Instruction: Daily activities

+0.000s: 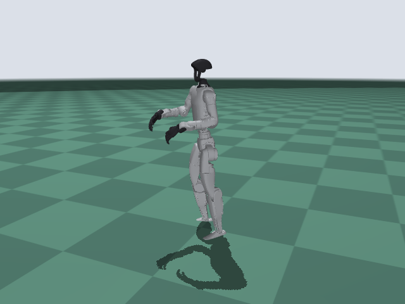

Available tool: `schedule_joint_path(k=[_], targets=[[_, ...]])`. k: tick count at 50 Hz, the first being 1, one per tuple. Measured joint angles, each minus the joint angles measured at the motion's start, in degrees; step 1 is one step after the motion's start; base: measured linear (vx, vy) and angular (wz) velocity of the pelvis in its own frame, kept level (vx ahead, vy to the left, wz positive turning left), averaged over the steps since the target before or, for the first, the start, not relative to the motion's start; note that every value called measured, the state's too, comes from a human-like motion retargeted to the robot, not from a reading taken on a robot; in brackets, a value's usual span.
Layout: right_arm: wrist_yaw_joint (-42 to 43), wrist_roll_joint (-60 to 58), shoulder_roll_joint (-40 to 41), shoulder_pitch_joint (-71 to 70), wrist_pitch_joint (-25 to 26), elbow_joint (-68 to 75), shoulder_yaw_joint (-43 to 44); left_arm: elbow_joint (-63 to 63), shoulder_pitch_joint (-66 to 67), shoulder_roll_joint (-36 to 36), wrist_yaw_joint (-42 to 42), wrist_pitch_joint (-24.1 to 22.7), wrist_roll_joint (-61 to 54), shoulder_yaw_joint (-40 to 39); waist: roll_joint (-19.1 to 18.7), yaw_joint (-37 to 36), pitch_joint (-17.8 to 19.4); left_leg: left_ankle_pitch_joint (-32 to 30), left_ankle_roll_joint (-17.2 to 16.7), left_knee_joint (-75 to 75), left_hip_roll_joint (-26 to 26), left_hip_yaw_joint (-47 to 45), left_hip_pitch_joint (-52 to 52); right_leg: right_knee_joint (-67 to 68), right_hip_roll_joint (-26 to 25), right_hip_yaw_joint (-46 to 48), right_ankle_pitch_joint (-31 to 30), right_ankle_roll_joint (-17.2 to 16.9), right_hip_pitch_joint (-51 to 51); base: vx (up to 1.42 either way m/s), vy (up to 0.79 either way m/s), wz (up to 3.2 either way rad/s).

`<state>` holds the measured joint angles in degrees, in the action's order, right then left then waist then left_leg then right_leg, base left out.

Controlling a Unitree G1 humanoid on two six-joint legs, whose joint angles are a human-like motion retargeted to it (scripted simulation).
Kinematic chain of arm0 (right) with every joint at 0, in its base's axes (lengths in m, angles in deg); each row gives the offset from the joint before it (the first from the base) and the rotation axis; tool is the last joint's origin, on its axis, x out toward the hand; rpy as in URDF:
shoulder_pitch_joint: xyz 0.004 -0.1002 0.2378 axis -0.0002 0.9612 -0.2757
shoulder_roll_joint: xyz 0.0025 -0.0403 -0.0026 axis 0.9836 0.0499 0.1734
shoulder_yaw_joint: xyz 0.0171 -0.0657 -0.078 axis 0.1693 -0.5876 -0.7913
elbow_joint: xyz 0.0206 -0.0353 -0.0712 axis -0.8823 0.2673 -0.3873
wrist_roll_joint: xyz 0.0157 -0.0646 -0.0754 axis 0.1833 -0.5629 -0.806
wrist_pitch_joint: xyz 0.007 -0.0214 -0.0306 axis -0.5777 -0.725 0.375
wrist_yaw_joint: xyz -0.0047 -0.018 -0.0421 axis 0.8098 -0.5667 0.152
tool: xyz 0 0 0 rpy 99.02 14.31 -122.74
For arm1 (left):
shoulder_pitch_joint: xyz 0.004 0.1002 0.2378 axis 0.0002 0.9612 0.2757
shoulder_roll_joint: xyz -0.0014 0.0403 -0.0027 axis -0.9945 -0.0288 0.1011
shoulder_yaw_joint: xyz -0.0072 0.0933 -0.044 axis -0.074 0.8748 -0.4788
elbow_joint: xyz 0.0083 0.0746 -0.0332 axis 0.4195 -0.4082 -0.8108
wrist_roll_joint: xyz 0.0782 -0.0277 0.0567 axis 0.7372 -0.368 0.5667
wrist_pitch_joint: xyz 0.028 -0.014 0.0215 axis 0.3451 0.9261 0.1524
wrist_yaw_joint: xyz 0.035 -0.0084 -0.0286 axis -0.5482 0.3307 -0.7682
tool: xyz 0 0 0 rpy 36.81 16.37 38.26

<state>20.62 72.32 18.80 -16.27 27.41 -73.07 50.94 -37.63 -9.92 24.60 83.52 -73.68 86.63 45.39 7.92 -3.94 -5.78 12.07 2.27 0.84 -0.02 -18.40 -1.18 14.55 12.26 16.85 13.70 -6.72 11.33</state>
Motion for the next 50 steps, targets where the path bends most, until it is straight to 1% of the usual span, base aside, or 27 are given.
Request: schedule_joint_path(k=[12,25,33,38,50], targets=[[0.16,1.24,-1.31,-0.69,-0.31,0.07,-1.61,-1.24,-0.58,2.60,-1.08,1.38,-2.78,-0.92,-0.33,-0.53,0.24,0.48,-0.12,-0.61,0.05,0.01,-0.13,1.15,0.25,-0.13,0.38,0.09,0.19,0.00,0.00,0.00],[-1.76,-4.64,-3.22,-5.38,-1.37,1.39,-8.22,-4.19,-1.56,3.56,-4.57,1.88,-4.77,-2.86,-0.53,-1.33,-0.01,0.44,-0.60,-0.52,0.61,0.03,-0.55,0.49,-0.43,-0.36,0.05,0.36,0.17,0.00,0.00,0.00],[-0.27,-10.82,-2.36,-5.94,-3.39,-1.49,-10.97,-13.26,0.86,4.16,-10.46,2.47,-4.80,-6.61,-0.67,-1.59,0.35,0.13,-1.07,0.21,1.03,0.21,-0.23,-0.01,-0.97,-0.21,0.05,0.39,-0.35,0.00,0.00,0.00],[-0.37,-14.31,-1.34,-3.52,-5.03,-5.22,-13.09,-19.66,2.47,5.66,-14.55,2.80,-5.03,-8.56,-0.98,-1.22,0.72,-0.12,-1.40,0.76,1.30,0.53,0.12,-0.44,-1.32,0.15,0.12,0.58,-0.95,0.00,0.00,0.00],[-1.03,-14.38,-3.12,4.90,-7.37,-10.49,-14.82,-34.41,4.65,9.98,-19.13,2.11,-10.34,-8.88,-2.27,0.11,1.52,-0.25,-2.07,1.34,2.03,1.40,0.64,-1.54,-2.04,1.83,0.02,0.81,-2.74,0.00,0.00,0.00]])
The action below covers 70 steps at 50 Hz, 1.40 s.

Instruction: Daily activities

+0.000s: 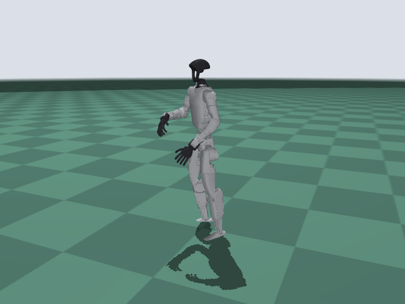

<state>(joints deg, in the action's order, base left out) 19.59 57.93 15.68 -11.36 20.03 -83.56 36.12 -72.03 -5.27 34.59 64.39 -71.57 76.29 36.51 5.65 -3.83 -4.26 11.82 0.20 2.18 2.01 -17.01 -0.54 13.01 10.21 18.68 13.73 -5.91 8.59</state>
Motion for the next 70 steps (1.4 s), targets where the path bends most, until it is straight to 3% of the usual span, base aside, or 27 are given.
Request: schedule_joint_path(k=[15,33,70], targets=[[5.29,-8.21,0.20,-2.19,-1.54,6.25,-3.54,-10.41,-2.87,3.33,-4.73,-1.29,-0.06,5.36,-0.11,-0.52,0.36,-0.01,-0.66,-0.40,0.39,1.59,-0.65,0.85,0.06,1.55,0.43,0.77,-0.63,0.00,0.00,0.06],[15.06,-12.17,0.10,-7.09,-4.28,14.36,-8.27,4.03,-7.24,1.98,-10.27,-5.93,7.84,15.00,0.07,-2.18,-0.49,-0.59,-1.56,-0.12,0.86,5.15,-2.59,0.97,-0.21,3.90,0.25,2.49,-0.93,0.00,0.00,0.23],[22.14,3.90,2.41,-4.55,-4.87,20.03,-4.78,15.96,-14.45,-2.67,-11.68,-10.49,17.05,25.23,-0.89,-2.17,1.16,1.82,-3.33,-3.83,1.65,10.07,-6.26,6.26,0.47,8.37,-0.38,5.30,-1.21,0.01,0.01,0.21]])
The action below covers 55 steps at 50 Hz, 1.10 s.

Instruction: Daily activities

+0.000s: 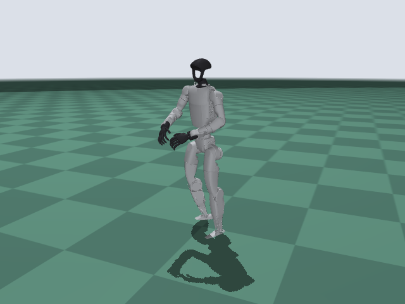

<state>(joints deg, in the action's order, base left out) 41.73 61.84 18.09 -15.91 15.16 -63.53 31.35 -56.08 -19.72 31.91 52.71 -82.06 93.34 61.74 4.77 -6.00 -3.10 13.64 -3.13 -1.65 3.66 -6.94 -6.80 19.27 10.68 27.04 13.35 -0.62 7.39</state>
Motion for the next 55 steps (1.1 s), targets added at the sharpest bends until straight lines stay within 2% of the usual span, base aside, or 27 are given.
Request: schedule_joint_path(k=[25,55], targets=[[-1.29,5.15,0.71,-0.51,0.36,0.69,-1.17,2.66,-4.12,-1.28,-1.22,-1.31,5.92,3.33,-0.22,-0.60,1.90,1.24,-1.80,-1.91,0.40,4.06,-1.70,3.54,0.21,3.24,-0.74,2.93,-1.17,0.02,0.00,0.24],[-1.73,14.93,2.57,-3.16,1.15,-5.08,0.94,2.73,-8.99,1.27,-5.28,1.48,9.31,2.37,-0.54,-1.64,4.59,1.40,-4.38,-2.51,1.45,9.80,-3.70,7.60,-0.42,7.86,-3.55,7.13,-2.19,0.01,-0.01,0.25]])
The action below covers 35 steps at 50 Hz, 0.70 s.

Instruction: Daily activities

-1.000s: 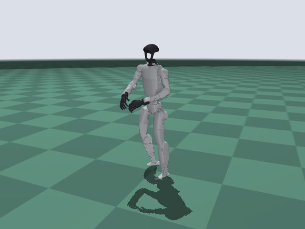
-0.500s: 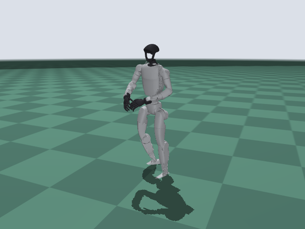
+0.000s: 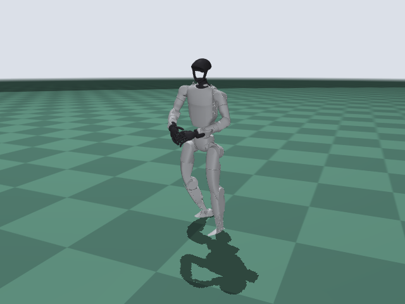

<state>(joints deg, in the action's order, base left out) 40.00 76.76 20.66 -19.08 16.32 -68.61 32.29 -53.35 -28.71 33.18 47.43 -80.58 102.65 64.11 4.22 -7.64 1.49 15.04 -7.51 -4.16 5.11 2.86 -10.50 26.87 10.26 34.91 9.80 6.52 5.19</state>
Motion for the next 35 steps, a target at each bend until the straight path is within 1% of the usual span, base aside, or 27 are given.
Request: schedule_joint_path(k=[7,13,17,20,23,28,35], targets=[[0.74,6.19,2.03,-3.91,-1.49,-8.81,3.92,5.20,-5.43,-2.16,-2.80,-0.49,-1.75,-4.70,-0.90,-0.79,0.66,-0.48,-1.19,0.27,0.41,1.41,-1.12,0.28,-0.47,2.07,-1.14,0.70,-0.10,-0.01,0.00,0.31],[7.80,6.98,-0.07,-5.97,-4.43,-21.46,10.71,13.86,-11.49,-5.19,-8.26,-1.25,-0.04,-8.65,-2.23,-1.05,1.67,-0.91,-2.40,-0.25,0.66,3.10,-2.62,0.80,-0.90,3.58,-2.50,1.83,0.03,-0.02,0.00,0.36],[12.37,5.43,-1.40,-8.15,-5.15,-27.20,13.54,17.57,-16.51,-6.66,-11.49,-0.80,2.96,-8.60,-3.16,-1.52,2.75,-0.92,-3.01,-1.16,0.73,4.26,-3.73,1.80,-0.99,4.10,-3.43,2.82,0.39,-0.02,-0.01,0.33],[13.16,5.70,-1.86,-9.59,-4.82,-28.63,13.64,17.61,-19.21,-6.74,-12.06,-0.01,4.93,-6.83,-3.53,-1.82,3.90,-0.71,-3.25,-1.83,0.80,5.00,-4.47,2.67,-0.98,4.36,-3.90,3.32,0.75,-0.02,-0.01,0.27],[11.44,7.85,-1.88,-11.58,-3.88,-27.69,12.52,14.59,-20.73,-5.87,-10.44,0.94,6.43,-3.68,-3.71,-1.82,5.13,-0.24,-3.49,-2.24,1.09,5.38,-4.98,3.55,-1.16,3.94,-4.24,3.53,1.27,0.00,-0.01,0.07],[6.69,11.87,-1.55,-13.37,-2.02,-22.26,10.06,9.06,-21.01,-3.98,-6.88,1.91,8.48,0.68,-3.61,-2.31,6.67,0.21,-3.70,-2.67,1.34,5.89,-5.43,4.90,-1.17,3.43,-4.99,4.19,1.86,0.00,0.00,0.00],[1.50,14.09,-1.21,-10.00,-0.06,-14.52,6.59,6.39,-19.89,-2.97,-5.64,3.06,12.14,1.42,-3.93,-2.69,7.49,0.13,-4.29,-2.04,1.41,6.68,-5.43,5.60,-1.30,3.43,-6.36,4.78,1.89,0.02,0.00,0.18]])
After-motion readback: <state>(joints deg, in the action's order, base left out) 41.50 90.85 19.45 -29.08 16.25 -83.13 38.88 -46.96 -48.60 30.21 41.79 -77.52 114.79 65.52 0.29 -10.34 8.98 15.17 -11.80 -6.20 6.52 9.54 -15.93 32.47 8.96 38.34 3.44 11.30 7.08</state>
